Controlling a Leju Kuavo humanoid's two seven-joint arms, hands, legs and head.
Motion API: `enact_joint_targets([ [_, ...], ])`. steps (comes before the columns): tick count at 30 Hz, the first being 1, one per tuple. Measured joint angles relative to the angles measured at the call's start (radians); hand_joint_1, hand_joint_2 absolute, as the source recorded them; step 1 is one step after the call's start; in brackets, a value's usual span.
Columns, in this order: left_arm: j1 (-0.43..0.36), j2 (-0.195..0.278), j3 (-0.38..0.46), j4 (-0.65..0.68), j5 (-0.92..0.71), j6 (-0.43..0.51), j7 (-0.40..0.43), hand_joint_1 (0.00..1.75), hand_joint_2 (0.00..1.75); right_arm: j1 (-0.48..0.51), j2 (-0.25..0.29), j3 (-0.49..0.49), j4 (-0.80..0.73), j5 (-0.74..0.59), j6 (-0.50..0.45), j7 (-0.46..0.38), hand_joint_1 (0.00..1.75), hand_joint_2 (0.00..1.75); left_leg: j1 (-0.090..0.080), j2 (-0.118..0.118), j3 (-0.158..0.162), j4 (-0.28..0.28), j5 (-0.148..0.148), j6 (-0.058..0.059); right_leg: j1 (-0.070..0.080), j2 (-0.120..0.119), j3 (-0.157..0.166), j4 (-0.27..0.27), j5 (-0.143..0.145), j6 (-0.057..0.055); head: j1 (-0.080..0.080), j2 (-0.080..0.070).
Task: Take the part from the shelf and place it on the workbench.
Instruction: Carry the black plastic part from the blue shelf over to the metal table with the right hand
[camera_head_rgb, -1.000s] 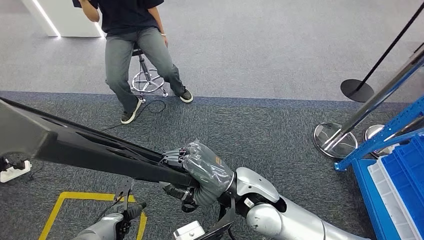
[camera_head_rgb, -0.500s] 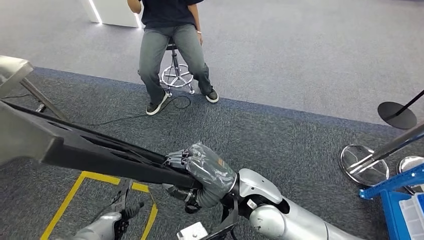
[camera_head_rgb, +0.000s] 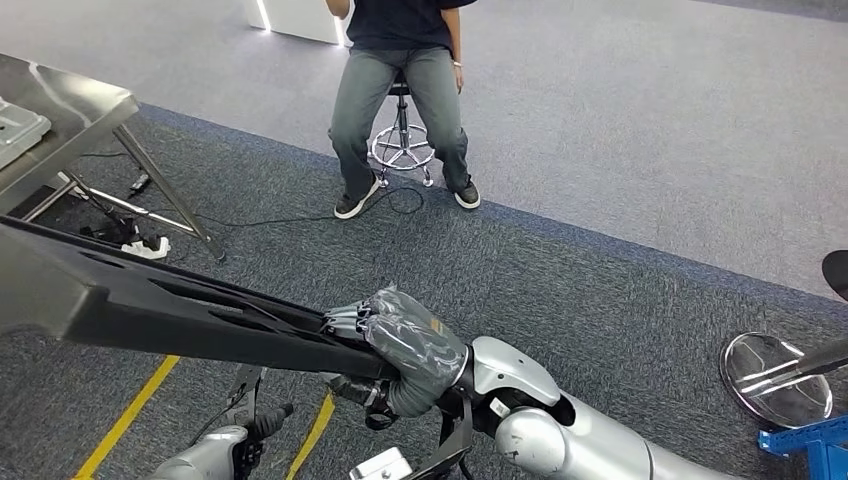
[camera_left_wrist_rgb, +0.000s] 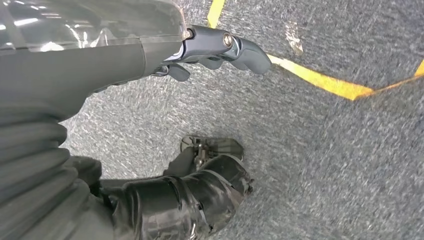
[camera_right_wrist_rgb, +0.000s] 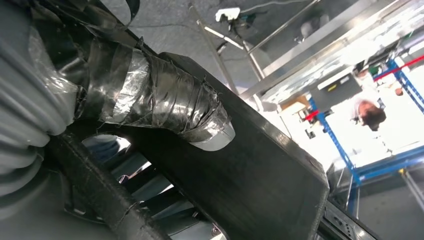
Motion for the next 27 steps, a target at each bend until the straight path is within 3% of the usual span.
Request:
enact_joint_targets([
  [2,0.001,0.001,0.000,0.000,0.004,0.005,-0.001,0.00,1.75,0.000,0.000,0.000,0.000,0.000,0.000,0.002,1.75,1.75,0.003,-0.025,0.006,-0.012,0.004,0.009,0.000,-0.012,0.008,-0.006,-0.005,0.011,0.000,0.000],
  [4,0.001,0.001,0.000,0.000,0.006,0.008,0.000,0.00,1.75,-0.002,-0.001,0.000,0.000,0.001,0.000,0.003,1.75,1.75,0.010,-0.047,0.021,-0.027,0.007,0.019,-0.002,0.020,0.001,0.026,-0.028,0.019,0.004,0.000],
  [6,-0.003,0.000,0.000,0.000,0.014,0.010,0.000,0.00,1.75,-0.003,-0.002,0.001,0.000,0.002,0.001,0.004,1.75,1.75,0.011,-0.069,0.029,-0.034,0.008,0.030,-0.004,0.070,-0.054,0.136,-0.079,0.020,0.009,0.000],
  [7,-0.003,-0.001,0.000,0.000,0.022,0.013,-0.002,0.00,1.75,-0.001,-0.003,0.002,0.000,0.003,0.003,0.004,1.75,1.75,0.010,-0.081,0.029,-0.033,0.007,0.034,-0.004,0.080,-0.092,0.202,-0.101,0.020,0.010,0.000],
  [8,-0.003,-0.001,0.000,0.000,0.034,0.016,-0.004,0.00,1.75,0.001,-0.005,0.003,0.000,0.003,0.004,0.005,1.75,1.75,0.010,-0.095,0.029,-0.032,0.006,0.035,-0.004,0.085,-0.124,0.249,-0.110,0.020,0.011,0.000],
  [9,-0.001,-0.001,0.000,0.000,0.046,0.021,-0.008,0.00,1.75,0.002,-0.007,0.004,0.000,0.003,0.006,0.005,1.75,1.75,0.009,-0.110,0.030,-0.030,0.004,0.035,-0.004,0.087,-0.141,0.263,-0.099,0.020,0.011,0.000],
  [11,0.002,-0.002,0.000,0.000,0.064,0.029,-0.019,0.00,1.75,0.002,-0.009,0.006,0.000,0.002,0.009,0.006,1.75,1.75,0.010,-0.140,0.030,-0.019,-0.003,0.031,-0.005,0.100,-0.116,0.177,-0.026,0.018,0.011,0.000],
  [13,0.001,-0.004,0.000,0.000,0.069,0.034,-0.025,0.00,1.75,0.001,-0.010,0.008,0.001,0.000,0.013,0.006,1.75,1.75,0.012,-0.167,0.025,-0.004,-0.012,0.024,-0.010,0.146,-0.067,0.059,0.028,0.015,0.010,0.000],
  [15,0.000,-0.006,0.000,0.000,0.066,0.035,-0.027,0.00,1.75,0.000,-0.011,0.008,0.001,0.000,0.018,0.007,1.75,1.75,0.016,-0.189,0.015,0.003,-0.014,0.013,-0.012,0.173,-0.045,0.012,0.032,0.013,0.010,0.000],
  [17,0.002,-0.004,0.000,0.000,0.062,0.034,-0.024,0.00,1.75,-0.002,-0.011,0.009,0.001,0.000,0.021,0.009,1.75,1.75,0.021,-0.211,0.009,-0.001,-0.012,0.001,-0.010,0.153,-0.037,0.002,0.034,0.006,0.011,0.000],
  [18,0.005,-0.004,0.000,0.001,0.060,0.033,-0.023,0.00,1.75,-0.003,-0.011,0.009,0.001,0.000,0.021,0.009,1.75,1.75,0.020,-0.206,0.007,0.003,-0.015,-0.004,-0.011,0.140,-0.031,-0.004,0.035,0.001,0.009,0.000],
  [20,0.004,-0.005,0.000,0.001,0.057,0.032,-0.019,0.00,1.75,-0.008,-0.010,0.010,0.000,0.000,0.022,0.009,1.75,1.75,0.019,-0.155,-0.022,0.061,-0.044,-0.013,-0.013,0.113,-0.018,-0.014,0.035,-0.007,0.001,0.000],
  [22,0.001,-0.008,0.000,0.001,0.053,0.029,-0.015,0.00,1.75,-0.009,-0.011,0.012,0.001,0.000,0.025,0.009,1.75,1.75,0.023,-0.096,-0.085,0.179,-0.091,-0.025,-0.009,0.084,-0.011,-0.017,0.031,-0.014,-0.005,0.000],
  [24,0.003,-0.009,0.000,0.001,0.049,0.025,-0.011,0.00,1.75,-0.009,-0.011,0.015,0.001,0.000,0.028,0.009,1.75,1.75,0.030,-0.075,-0.129,0.250,-0.102,-0.033,-0.007,0.058,-0.008,-0.017,0.025,-0.016,-0.004,0.000],
  [25,0.005,-0.010,0.000,0.001,0.048,0.024,-0.010,0.00,1.75,-0.009,-0.012,0.016,0.001,0.000,0.030,0.010,1.75,1.75,0.033,-0.070,-0.125,0.234,-0.082,-0.035,-0.006,0.045,-0.006,-0.017,0.021,-0.014,-0.004,0.000],
  [27,0.007,-0.010,0.000,0.001,0.047,0.023,-0.008,0.00,1.75,-0.009,-0.012,0.017,0.001,0.000,0.034,0.010,1.75,1.75,0.035,-0.044,-0.068,0.115,-0.020,-0.035,-0.006,0.020,0.005,-0.017,0.012,-0.009,-0.004,0.000],
])
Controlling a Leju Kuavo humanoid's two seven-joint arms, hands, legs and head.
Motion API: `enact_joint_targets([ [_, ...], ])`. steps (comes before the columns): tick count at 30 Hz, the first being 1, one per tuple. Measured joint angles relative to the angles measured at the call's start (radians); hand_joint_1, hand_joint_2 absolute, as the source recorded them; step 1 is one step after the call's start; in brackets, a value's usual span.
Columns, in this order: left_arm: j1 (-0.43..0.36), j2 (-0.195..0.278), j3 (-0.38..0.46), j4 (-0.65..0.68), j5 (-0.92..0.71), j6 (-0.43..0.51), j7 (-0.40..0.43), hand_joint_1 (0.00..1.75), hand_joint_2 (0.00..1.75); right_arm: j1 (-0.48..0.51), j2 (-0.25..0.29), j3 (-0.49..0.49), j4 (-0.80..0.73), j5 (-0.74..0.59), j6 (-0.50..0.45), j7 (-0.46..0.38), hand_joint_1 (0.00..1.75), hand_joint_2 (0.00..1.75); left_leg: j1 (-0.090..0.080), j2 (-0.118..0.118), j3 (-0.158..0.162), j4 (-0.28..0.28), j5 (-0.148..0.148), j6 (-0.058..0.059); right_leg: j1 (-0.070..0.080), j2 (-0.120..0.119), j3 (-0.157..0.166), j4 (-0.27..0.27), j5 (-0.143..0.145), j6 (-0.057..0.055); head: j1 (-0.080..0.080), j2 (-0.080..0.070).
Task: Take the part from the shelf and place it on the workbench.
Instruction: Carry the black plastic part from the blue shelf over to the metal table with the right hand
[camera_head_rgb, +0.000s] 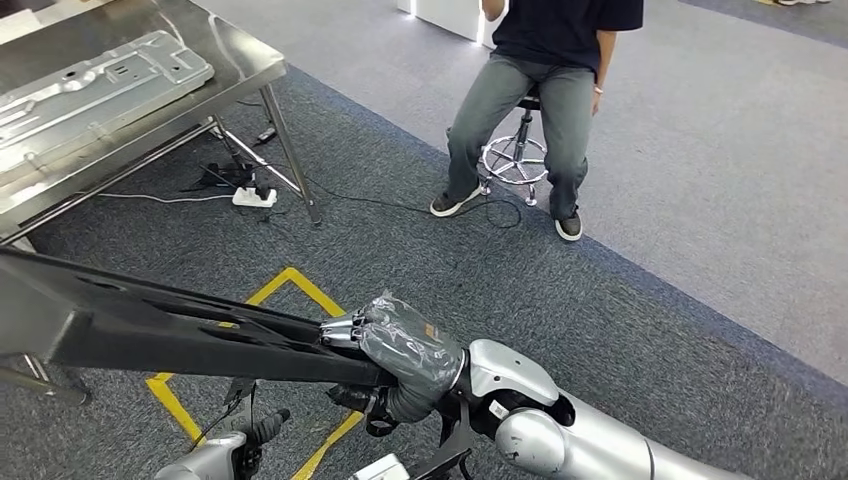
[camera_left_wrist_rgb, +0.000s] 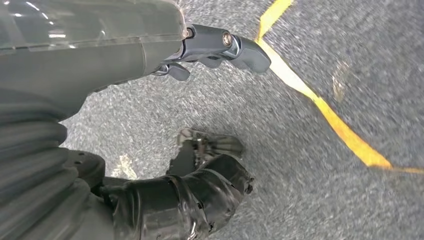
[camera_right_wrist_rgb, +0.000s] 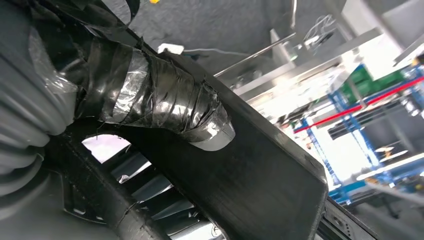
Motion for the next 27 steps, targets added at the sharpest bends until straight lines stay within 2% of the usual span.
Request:
enact_joint_targets([
  [1,-0.001,0.000,0.000,0.000,-0.001,-0.001,0.001,0.00,1.75,0.000,0.000,0.000,0.000,0.000,0.002,0.000,1.75,1.75,-0.005,0.023,0.033,-0.062,0.021,0.004,0.003,-0.012,0.005,0.000,-0.005,0.005,0.000,0.000],
  [3,-0.005,-0.002,0.000,0.000,-0.002,-0.004,0.004,0.00,1.75,-0.002,0.000,0.000,0.000,0.000,0.004,0.001,1.75,1.75,-0.018,0.050,0.064,-0.122,0.029,0.018,0.009,-0.033,0.014,-0.003,-0.014,0.015,0.002,0.000],
  [4,-0.005,-0.002,0.000,0.000,-0.003,-0.006,0.005,0.00,1.75,-0.003,0.000,0.001,-0.001,0.000,0.005,0.001,1.75,1.75,-0.023,0.045,0.066,-0.124,0.026,0.026,0.011,-0.044,0.017,-0.005,-0.017,0.020,0.002,0.000],
  [5,-0.004,-0.002,0.000,0.000,-0.004,-0.007,0.008,0.00,1.75,-0.003,0.000,0.001,-0.001,0.000,0.005,0.002,1.75,1.75,-0.023,0.031,0.068,-0.125,0.025,0.033,0.011,-0.054,0.023,-0.007,-0.021,0.026,0.003,0.000],
  [6,-0.004,-0.002,0.000,0.000,-0.007,-0.008,0.010,0.00,1.75,-0.004,0.000,0.001,-0.001,0.000,0.006,0.002,1.75,1.75,-0.022,0.019,0.073,-0.129,0.024,0.038,0.008,-0.051,0.027,-0.004,-0.027,0.032,0.004,0.000],
  [7,-0.004,-0.002,0.000,0.000,-0.011,-0.009,0.013,0.00,1.75,-0.005,0.000,0.001,-0.001,0.000,0.008,0.002,1.75,1.75,-0.019,0.007,0.078,-0.133,0.023,0.045,0.005,-0.034,0.025,0.009,-0.038,0.037,0.005,0.000],
  [8,-0.007,-0.001,0.000,0.000,-0.016,-0.011,0.016,0.00,1.75,-0.006,-0.001,0.001,-0.002,0.000,0.009,0.002,1.75,1.75,-0.017,-0.005,0.084,-0.137,0.024,0.052,0.003,-0.006,0.010,0.045,-0.058,0.040,0.007,0.000],
  [9,-0.009,-0.001,0.000,0.000,-0.020,-0.013,0.019,0.00,1.75,-0.007,-0.001,0.002,-0.002,0.000,0.011,0.002,1.75,1.75,-0.015,-0.016,0.087,-0.138,0.023,0.058,0.001,0.029,-0.020,0.103,-0.083,0.040,0.011,0.000],
  [10,-0.011,-0.001,0.000,0.000,-0.023,-0.014,0.022,0.00,1.75,-0.008,-0.001,0.002,-0.002,0.000,0.013,0.003,1.75,1.75,-0.016,-0.028,0.087,-0.137,0.022,0.064,0.001,0.052,-0.061,0.174,-0.110,0.039,0.013,0.000],
  [11,-0.012,-0.001,0.000,0.000,-0.025,-0.015,0.024,0.00,1.75,-0.007,-0.002,0.003,-0.002,-0.001,0.016,0.003,1.75,1.75,-0.016,-0.042,0.087,-0.135,0.021,0.067,0.001,0.064,-0.103,0.241,-0.130,0.038,0.015,0.000],
  [12,-0.011,-0.001,0.000,0.000,-0.026,-0.017,0.026,0.00,1.75,-0.006,-0.004,0.005,-0.002,-0.001,0.019,0.004,1.75,1.75,-0.017,-0.058,0.087,-0.133,0.019,0.068,0.001,0.068,-0.133,0.281,-0.132,0.038,0.016,0.000],
  [13,-0.009,-0.001,0.000,0.000,-0.028,-0.018,0.027,0.00,1.75,-0.005,-0.005,0.007,-0.001,-0.002,0.021,0.004,1.75,1.75,-0.018,-0.074,0.087,-0.130,0.017,0.068,0.001,0.069,-0.145,0.283,-0.113,0.037,0.016,0.000],
  [14,-0.008,-0.001,0.000,0.000,-0.030,-0.020,0.027,0.00,1.75,-0.005,-0.007,0.009,-0.001,-0.003,0.024,0.004,1.75,1.75,-0.017,-0.090,0.087,-0.126,0.015,0.066,0.000,0.073,-0.137,0.244,-0.076,0.036,0.016,0.000],
  [15,-0.007,-0.001,0.000,0.000,-0.034,-0.023,0.028,0.00,1.75,-0.006,-0.007,0.010,-0.001,-0.004,0.025,0.004,1.75,1.75,-0.017,-0.107,0.087,-0.121,0.012,0.063,-0.001,0.086,-0.115,0.180,-0.032,0.034,0.016,0.000],
  [16,-0.008,-0.001,-0.001,0.000,-0.037,-0.026,0.030,0.00,1.75,-0.008,-0.007,0.012,-0.001,-0.005,0.026,0.005,1.75,1.75,-0.017,-0.122,0.085,-0.115,0.008,0.059,-0.004,0.106,-0.090,0.113,-0.001,0.033,0.017,0.000],
  [17,-0.009,-0.001,-0.001,0.000,-0.040,-0.029,0.033,0.00,1.75,-0.010,-0.008,0.014,-0.001,-0.006,0.027,0.005,1.75,1.75,-0.017,-0.137,0.081,-0.110,0.005,0.054,-0.007,0.124,-0.069,0.063,0.019,0.032,0.016,0.000],
  [18,-0.009,-0.002,-0.002,0.000,-0.041,-0.030,0.035,0.00,1.75,-0.011,-0.008,0.015,-0.001,-0.008,0.028,0.005,1.75,1.75,-0.015,-0.149,0.078,-0.107,0.004,0.049,-0.008,0.136,-0.057,0.036,0.023,0.030,0.016,0.000],
  [19,-0.009,-0.001,-0.003,0.000,-0.042,-0.031,0.037,0.00,1.75,-0.012,-0.008,0.017,-0.001,-0.009,0.029,0.005,1.75,1.75,-0.014,-0.160,0.075,-0.107,0.004,0.042,-0.007,0.137,-0.052,0.029,0.019,0.027,0.017,0.000],
  [22,-0.005,0.006,-0.004,0.001,-0.042,-0.031,0.040,0.00,1.75,-0.015,-0.008,0.019,-0.001,-0.011,0.031,0.005,1.75,1.75,-0.009,-0.177,0.068,-0.112,0.006,0.028,-0.005,0.109,-0.043,0.019,0.023,0.012,0.017,0.000],
  [27,-0.004,0.009,-0.004,0.002,-0.042,-0.031,0.040,0.00,1.75,-0.016,-0.007,0.020,-0.001,-0.011,0.031,0.005,1.75,1.75,-0.009,-0.174,0.065,-0.110,0.005,0.027,-0.008,0.103,-0.041,0.015,0.025,0.008,0.017,0.000],
])
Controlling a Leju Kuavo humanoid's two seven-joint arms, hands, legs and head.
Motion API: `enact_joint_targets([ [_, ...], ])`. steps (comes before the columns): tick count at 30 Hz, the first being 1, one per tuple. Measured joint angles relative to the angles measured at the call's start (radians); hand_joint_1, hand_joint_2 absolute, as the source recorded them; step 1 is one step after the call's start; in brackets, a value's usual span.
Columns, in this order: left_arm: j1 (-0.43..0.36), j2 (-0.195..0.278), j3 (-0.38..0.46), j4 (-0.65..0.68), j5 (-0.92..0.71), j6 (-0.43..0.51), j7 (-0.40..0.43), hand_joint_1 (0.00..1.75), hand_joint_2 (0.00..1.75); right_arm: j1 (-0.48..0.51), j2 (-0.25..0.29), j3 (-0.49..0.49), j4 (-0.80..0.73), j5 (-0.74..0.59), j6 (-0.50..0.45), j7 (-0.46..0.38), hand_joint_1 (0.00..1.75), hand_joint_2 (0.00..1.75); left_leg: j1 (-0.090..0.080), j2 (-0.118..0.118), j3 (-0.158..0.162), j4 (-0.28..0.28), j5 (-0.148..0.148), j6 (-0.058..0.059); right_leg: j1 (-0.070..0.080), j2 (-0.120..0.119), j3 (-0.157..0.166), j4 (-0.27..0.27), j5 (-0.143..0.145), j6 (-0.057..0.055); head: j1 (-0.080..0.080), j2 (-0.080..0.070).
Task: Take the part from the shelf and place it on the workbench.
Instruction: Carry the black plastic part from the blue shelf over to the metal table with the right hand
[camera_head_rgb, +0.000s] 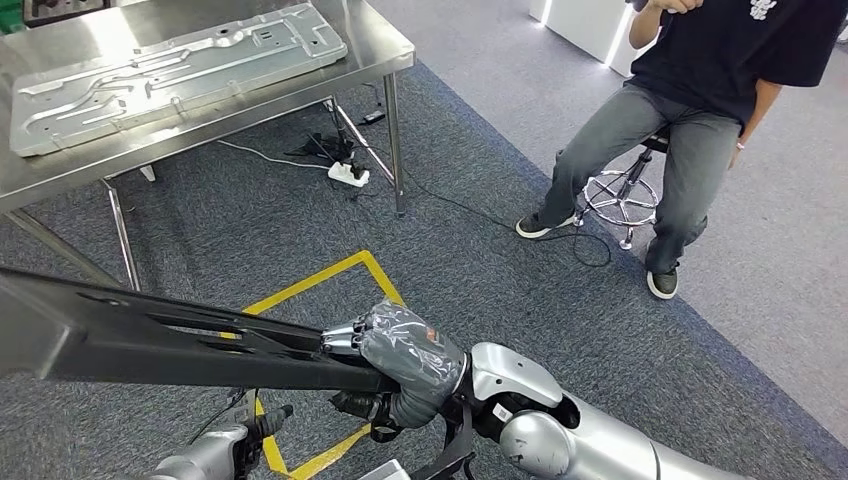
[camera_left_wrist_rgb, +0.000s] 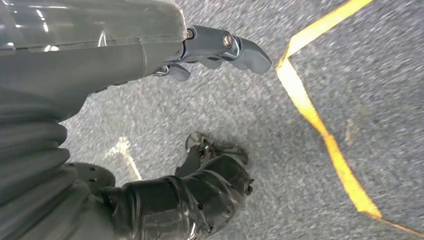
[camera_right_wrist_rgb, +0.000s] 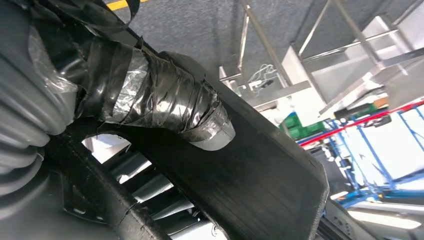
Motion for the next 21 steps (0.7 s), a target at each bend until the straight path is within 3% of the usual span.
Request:
enact_joint_targets([
  [3,0.002,0.000,0.000,0.000,0.000,0.000,0.000,0.00,1.75,-0.001,0.000,0.000,0.000,0.000,0.000,0.000,1.75,1.75,0.000,0.023,0.001,0.005,-0.002,-0.001,0.000,-0.004,0.003,-0.003,0.001,-0.002,-0.001,0.000],
  [5,0.002,-0.002,0.000,0.000,0.001,-0.001,0.000,0.00,1.75,-0.003,0.002,0.001,0.000,-0.001,0.002,0.001,1.75,1.75,-0.003,0.081,-0.007,0.028,-0.016,-0.005,0.002,-0.013,0.009,-0.008,0.001,-0.006,-0.006,0.000],
  [7,0.000,-0.002,0.000,0.000,0.001,-0.001,0.000,0.00,1.75,-0.005,0.003,0.001,0.000,-0.002,0.005,0.000,1.75,1.75,-0.005,0.135,-0.037,0.090,-0.049,-0.011,0.005,-0.028,0.015,-0.012,-0.001,-0.011,-0.011,0.000],
  [8,-0.001,-0.002,0.000,0.000,0.002,-0.001,0.000,0.00,1.75,-0.005,0.003,0.002,0.000,-0.002,0.006,0.000,1.75,1.75,-0.001,0.143,-0.061,0.130,-0.056,-0.015,0.006,-0.049,0.017,-0.012,-0.004,-0.013,-0.012,0.000],
  [9,-0.003,-0.002,0.000,0.000,0.002,-0.001,0.000,0.00,1.75,-0.006,0.003,0.002,0.000,-0.003,0.008,0.000,1.75,1.75,-0.004,0.170,-0.055,0.113,-0.044,-0.014,0.010,-0.079,0.023,-0.012,-0.012,-0.010,-0.012,0.000],
  [12,-0.009,-0.001,0.000,0.001,0.006,0.001,0.001,0.00,1.75,-0.011,0.003,0.004,0.001,-0.007,0.011,0.000,1.75,1.75,-0.017,0.218,0.001,-0.008,0.008,0.005,0.020,-0.159,0.045,-0.016,-0.035,0.013,-0.011,0.000],
  [14,-0.009,0.000,0.000,0.001,0.007,0.002,0.002,0.00,1.75,-0.014,0.003,0.004,0.001,-0.008,0.013,0.000,1.75,1.75,-0.015,0.192,0.008,-0.012,0.005,0.016,0.019,-0.167,0.056,-0.015,-0.046,0.026,-0.010,0.000],
  [16,-0.010,0.000,0.000,0.001,0.004,0.001,0.003,0.00,1.75,-0.017,0.003,0.004,0.001,-0.011,0.015,-0.001,1.75,1.75,-0.010,0.168,0.020,-0.019,0.005,0.028,0.014,-0.118,0.038,0.033,-0.077,0.034,-0.005,0.000],
  [18,-0.014,-0.001,0.000,0.001,0.002,0.001,0.003,0.00,1.75,-0.016,0.002,0.004,0.001,-0.014,0.016,-0.001,1.75,1.75,-0.010,0.142,0.025,-0.020,0.003,0.036,0.011,-0.056,-0.033,0.163,-0.130,0.034,0.000,0.000],
  [19,-0.014,0.000,0.000,0.001,0.002,0.001,0.003,0.00,1.75,-0.014,0.002,0.004,0.002,-0.015,0.017,-0.001,1.75,1.75,-0.011,0.128,0.025,-0.020,0.002,0.039,0.011,-0.043,-0.074,0.227,-0.148,0.033,0.002,0.000],
  [20,-0.014,0.000,0.000,0.001,0.002,0.002,0.003,0.00,1.75,-0.012,0.001,0.004,0.003,-0.016,0.018,0.000,1.75,1.75,-0.012,0.111,0.026,-0.019,0.001,0.040,0.012,-0.037,-0.107,0.273,-0.153,0.031,0.002,0.000],
  [21,-0.013,0.000,0.000,0.001,0.002,0.003,0.003,0.00,1.75,-0.011,0.000,0.004,0.005,-0.017,0.019,0.000,1.75,1.75,-0.012,0.094,0.026,-0.017,0.000,0.041,0.011,-0.035,-0.119,0.274,-0.135,0.029,0.003,0.000],
])
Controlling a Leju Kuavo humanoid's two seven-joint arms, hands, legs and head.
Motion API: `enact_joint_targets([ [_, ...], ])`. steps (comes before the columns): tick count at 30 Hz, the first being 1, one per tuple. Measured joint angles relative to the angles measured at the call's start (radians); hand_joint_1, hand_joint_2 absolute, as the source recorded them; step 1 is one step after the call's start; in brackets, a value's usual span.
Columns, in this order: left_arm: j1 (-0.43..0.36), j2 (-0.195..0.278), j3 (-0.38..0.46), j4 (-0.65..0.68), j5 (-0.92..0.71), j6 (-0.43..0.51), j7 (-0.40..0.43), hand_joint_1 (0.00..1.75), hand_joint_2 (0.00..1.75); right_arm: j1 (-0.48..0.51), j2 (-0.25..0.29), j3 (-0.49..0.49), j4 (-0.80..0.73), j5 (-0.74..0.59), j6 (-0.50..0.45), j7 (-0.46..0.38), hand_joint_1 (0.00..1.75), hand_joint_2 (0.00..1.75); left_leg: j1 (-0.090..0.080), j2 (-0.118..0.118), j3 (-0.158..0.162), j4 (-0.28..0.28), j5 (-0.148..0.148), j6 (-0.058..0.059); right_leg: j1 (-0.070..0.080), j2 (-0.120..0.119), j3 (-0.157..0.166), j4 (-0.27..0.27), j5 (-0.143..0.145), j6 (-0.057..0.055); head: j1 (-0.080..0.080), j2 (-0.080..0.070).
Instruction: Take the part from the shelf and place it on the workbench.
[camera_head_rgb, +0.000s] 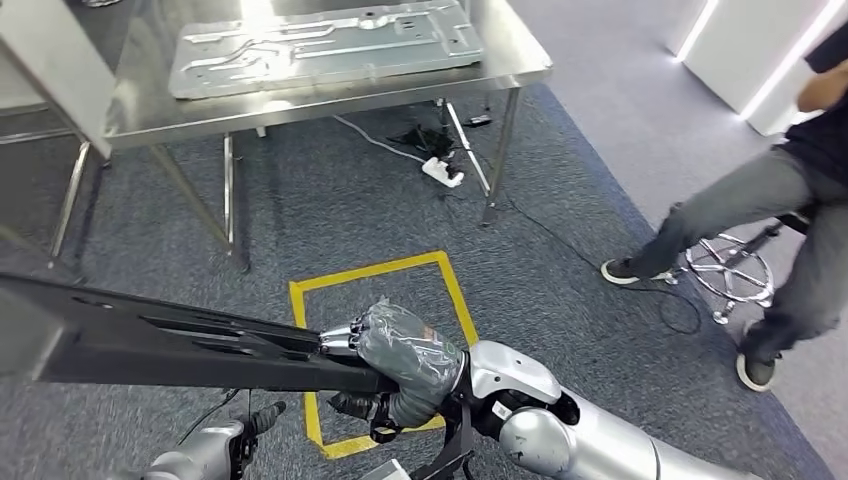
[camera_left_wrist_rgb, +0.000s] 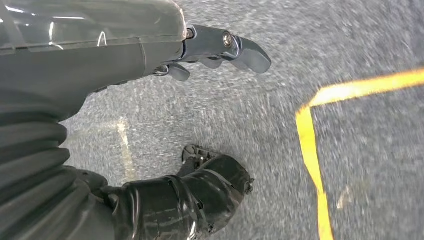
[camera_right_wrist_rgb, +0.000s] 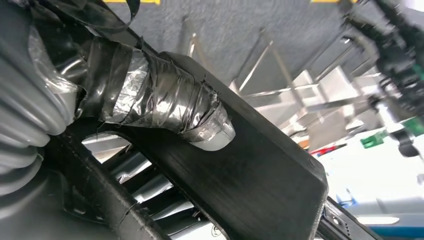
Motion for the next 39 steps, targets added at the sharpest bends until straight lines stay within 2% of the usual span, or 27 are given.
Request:
enact_joint_targets([
  [2,0.001,0.000,0.000,0.000,0.000,-0.001,0.000,0.00,1.75,0.000,0.000,0.000,0.001,0.000,0.001,0.000,1.75,1.75,0.000,-0.032,0.003,0.004,-0.003,-0.001,-0.001,0.012,0.028,-0.096,0.078,-0.006,0.000,0.000],
  [4,0.000,-0.001,0.000,0.000,-0.001,-0.004,0.001,0.00,1.75,-0.002,0.000,0.000,0.002,0.003,0.001,0.002,1.75,1.75,0.002,-0.059,0.001,0.007,-0.006,-0.007,-0.005,0.061,0.080,-0.222,0.135,-0.011,-0.001,0.000],
  [6,-0.001,-0.002,0.000,0.000,-0.002,-0.006,0.002,0.00,1.75,-0.003,0.000,0.000,0.003,0.008,0.000,0.005,1.75,1.75,0.008,-0.082,-0.005,0.007,-0.006,-0.017,-0.007,0.089,0.105,-0.276,0.145,-0.013,-0.001,0.000],
  [8,0.000,0.001,0.000,0.000,-0.002,-0.010,0.002,0.00,1.75,-0.004,0.000,0.000,0.004,0.014,-0.002,0.011,1.75,1.75,0.011,-0.100,-0.008,0.001,-0.004,-0.029,-0.007,0.067,0.112,-0.287,0.147,-0.020,0.000,0.000],
  [9,0.001,0.002,0.000,0.000,-0.002,-0.013,0.001,0.00,1.75,-0.004,0.001,0.000,0.004,0.017,-0.005,0.015,1.75,1.75,0.010,-0.092,-0.008,0.004,-0.008,-0.035,-0.008,0.056,0.119,-0.294,0.148,-0.025,-0.001,0.000],
  [10,0.000,0.003,0.000,0.000,-0.001,-0.018,-0.001,0.00,1.75,-0.004,0.003,0.000,0.005,0.016,-0.011,0.017,1.75,1.75,0.007,-0.069,-0.013,0.018,-0.020,-0.041,-0.011,0.046,0.127,-0.302,0.150,-0.030,-0.006,0.000],
  [12,-0.002,0.001,0.000,0.000,0.001,-0.029,-0.006,0.00,1.75,-0.002,0.005,0.000,0.007,0.011,-0.026,0.014,1.75,1.75,0.006,0.006,-0.059,0.117,-0.071,-0.052,-0.012,0.026,0.139,-0.310,0.149,-0.038,-0.015,0.000],
  [13,-0.003,0.001,0.000,0.000,0.001,-0.035,-0.007,0.00,1.75,-0.001,0.005,0.000,0.009,0.007,-0.032,0.011,1.75,1.75,0.009,0.032,-0.094,0.183,-0.098,-0.058,-0.011,0.017,0.141,-0.311,0.147,-0.040,-0.019,0.000],
  [14,-0.003,0.001,0.000,0.000,0.002,-0.040,-0.008,0.00,1.75,0.001,0.005,0.000,0.011,0.003,-0.035,0.006,1.75,1.75,0.014,0.046,-0.124,0.237,-0.113,-0.064,-0.011,0.009,0.142,-0.311,0.143,-0.040,-0.019,0.000],
  [15,-0.001,0.002,0.000,0.000,0.002,-0.045,-0.009,0.00,1.75,0.004,0.005,0.000,0.013,0.000,-0.037,0.001,1.75,1.75,0.018,0.051,-0.138,0.256,-0.109,-0.069,-0.013,0.004,0.143,-0.310,0.137,-0.039,-0.020,0.000],
  [16,0.000,0.002,0.000,0.000,0.001,-0.050,-0.010,0.00,1.75,0.006,0.005,0.000,0.014,-0.003,-0.038,-0.003,1.75,1.75,0.022,0.054,-0.133,0.242,-0.089,-0.073,-0.015,0.000,0.146,-0.308,0.130,-0.036,-0.020,0.000],
  [17,0.000,0.002,0.000,0.000,0.000,-0.054,-0.011,0.00,1.75,0.008,0.005,0.000,0.015,-0.006,-0.039,-0.008,1.75,1.75,0.026,0.056,-0.108,0.194,-0.057,-0.077,-0.018,-0.003,0.151,-0.305,0.121,-0.032,-0.020,0.000],
  [18,0.000,0.003,0.000,0.000,-0.002,-0.058,-0.012,0.00,1.75,0.008,0.005,0.000,0.015,-0.007,-0.040,-0.012,1.75,1.75,0.028,0.060,-0.069,0.126,-0.029,-0.079,-0.020,-0.009,0.160,-0.302,0.113,-0.027,-0.020,0.000],
  [19,-0.001,0.003,0.000,0.000,-0.003,-0.060,-0.013,0.00,1.75,0.008,0.005,0.000,0.015,-0.008,-0.042,-0.015,1.75,1.75,0.027,0.064,-0.031,0.066,-0.015,-0.079,-0.021,-0.014,0.169,-0.301,0.105,-0.020,-0.020,0.000],
  [21,-0.003,0.003,0.000,0.000,-0.004,-0.061,-0.014,0.00,1.75,0.008,0.005,-0.001,0.015,-0.009,-0.045,-0.021,1.75,1.75,0.021,0.068,0.014,0.002,-0.018,-0.068,-0.019,-0.020,0.183,-0.302,0.093,-0.006,-0.018,0.000],
  [23,-0.002,0.003,0.000,0.000,-0.005,-0.060,-0.014,0.00,1.75,0.009,0.005,-0.001,0.015,-0.012,-0.047,-0.025,1.75,1.75,0.018,0.063,0.023,-0.001,-0.030,-0.049,-0.018,-0.020,0.193,-0.300,0.091,0.007,-0.017,0.000],
  [25,-0.003,0.004,0.000,0.000,-0.005,-0.059,-0.015,0.00,1.75,0.009,0.005,-0.002,0.015,-0.015,-0.048,-0.027,1.75,1.75,0.018,0.057,0.038,-0.006,-0.039,-0.032,-0.022,-0.018,0.183,-0.269,0.093,0.014,-0.015,0.000],
  [27,-0.006,0.004,0.000,0.000,-0.008,-0.058,-0.016,0.00,1.75,0.009,0.005,-0.004,0.015,-0.017,-0.048,-0.031,1.75,1.75,0.017,0.055,0.059,-0.009,-0.050,-0.018,-0.022,-0.013,0.125,-0.178,0.085,0.016,-0.010,0.000],
  [29,-0.005,0.005,0.000,0.000,-0.010,-0.058,-0.016,0.00,1.75,0.012,0.004,-0.004,0.016,-0.019,-0.049,-0.033,1.75,1.75,0.014,0.053,0.078,-0.009,-0.067,-0.010,-0.017,-0.009,0.030,-0.056,0.055,0.015,-0.006,0.000],
  [30,-0.003,0.006,0.000,0.000,-0.010,-0.058,-0.016,0.00,1.75,0.014,0.004,-0.005,0.017,-0.019,-0.049,-0.033,1.75,1.75,0.012,0.051,0.090,-0.009,-0.078,-0.008,-0.014,-0.008,-0.012,-0.017,0.039,0.013,-0.005,0.000],
  [31,-0.001,0.006,0.000,0.000,-0.010,-0.058,-0.016,0.00,1.75,0.017,0.003,-0.005,0.018,-0.020,-0.049,-0.033,1.75,1.75,0.010,0.047,0.104,-0.009,-0.090,-0.007,-0.011,-0.007,-0.042,-0.005,0.031,0.010,-0.005,0.000],
  [32,0.000,0.006,0.000,0.000,-0.010,-0.058,-0.016,0.00,1.75,0.018,0.003,-0.005,0.019,-0.020,-0.049,-0.033,1.75,1.75,0.009,0.043,0.120,-0.009,-0.103,-0.007,-0.007,-0.006,-0.052,-0.028,0.039,0.005,-0.005,0.000],
  [33,0.001,0.005,0.000,0.000,-0.010,-0.058,-0.016,0.00,1.75,0.019,0.003,-0.005,0.020,-0.020,-0.049,-0.033,1.75,1.75,0.008,0.039,0.139,-0.009,-0.118,-0.008,-0.002,-0.004,-0.049,-0.079,0.065,-0.002,-0.004,0.000],
  [35,0.002,0.003,-0.001,0.000,-0.010,-0.058,-0.016,0.00,1.75,0.020,0.003,-0.006,0.021,-0.020,-0.050,-0.033,1.75,1.75,0.007,0.033,0.175,-0.011,-0.148,-0.011,0.011,0.001,-0.023,-0.210,0.175,-0.018,-0.002,0.000],
  [36,0.002,0.002,-0.002,0.000,-0.010,-0.059,-0.016,0.00,1.75,0.020,0.002,-0.006,0.022,-0.020,-0.051,-0.033,1.75,1.75,0.007,0.032,0.187,-0.014,-0.161,-0.014,0.016,0.004,-0.009,-0.255,0.218,-0.025,-0.001,0.000],
  [37,0.002,0.001,-0.004,0.000,-0.010,-0.059,-0.015,0.00,1.75,0.020,0.002,-0.006,0.023,-0.019,-0.052,-0.034,1.75,1.75,0.006,0.031,0.197,-0.022,-0.170,-0.019,0.021,0.007,0.001,-0.279,0.246,-0.031,0.000,0.000],
  [39,0.001,0.001,-0.009,0.000,-0.010,-0.059,-0.015,0.00,1.75,0.019,0.002,-0.007,0.026,-0.019,-0.054,-0.034,1.75,1.75,0.005,0.031,0.207,-0.019,-0.162,-0.029,0.022,0.007,0.023,-0.293,0.236,-0.039,0.002,0.000],
])
